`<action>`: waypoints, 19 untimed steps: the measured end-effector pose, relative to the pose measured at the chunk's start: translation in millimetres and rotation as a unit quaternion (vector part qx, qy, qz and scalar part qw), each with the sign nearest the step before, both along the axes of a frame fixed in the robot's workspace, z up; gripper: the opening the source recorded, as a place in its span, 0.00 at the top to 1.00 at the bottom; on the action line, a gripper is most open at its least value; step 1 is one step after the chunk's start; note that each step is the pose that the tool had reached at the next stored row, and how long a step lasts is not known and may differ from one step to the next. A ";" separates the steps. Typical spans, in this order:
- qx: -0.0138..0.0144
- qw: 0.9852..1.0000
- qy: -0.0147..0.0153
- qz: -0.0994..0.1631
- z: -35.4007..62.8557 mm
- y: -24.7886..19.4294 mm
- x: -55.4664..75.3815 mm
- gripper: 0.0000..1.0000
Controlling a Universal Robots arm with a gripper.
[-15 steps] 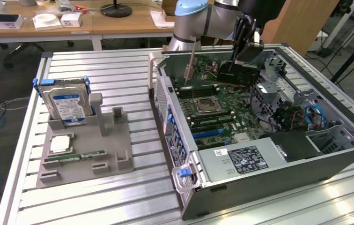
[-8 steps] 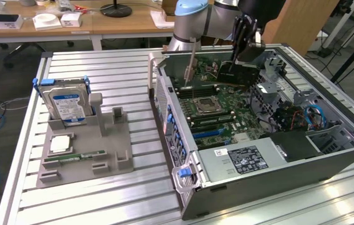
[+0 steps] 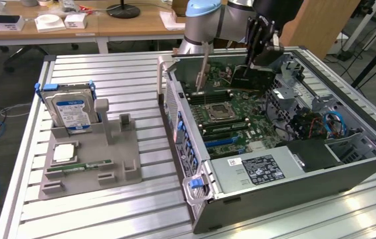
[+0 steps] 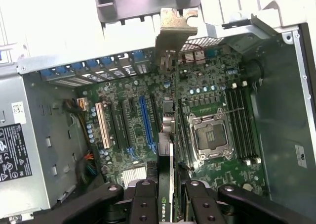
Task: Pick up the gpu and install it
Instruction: 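Insert the gpu into the slot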
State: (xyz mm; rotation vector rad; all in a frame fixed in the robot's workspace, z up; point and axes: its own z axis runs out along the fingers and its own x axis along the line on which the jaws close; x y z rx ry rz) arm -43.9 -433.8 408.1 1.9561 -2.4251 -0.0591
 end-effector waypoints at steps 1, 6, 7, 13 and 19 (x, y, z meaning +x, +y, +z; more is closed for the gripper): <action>0.000 1.000 0.000 0.004 0.0 0.0 0.0 0.74; 0.000 1.000 0.000 0.022 -0.1 0.0 0.0 0.74; 0.000 1.000 0.000 0.026 -0.2 0.0 0.0 0.74; 0.000 0.999 0.000 0.048 -0.3 0.0 0.0 0.74; 0.000 0.998 0.000 0.070 -0.4 0.0 0.0 0.74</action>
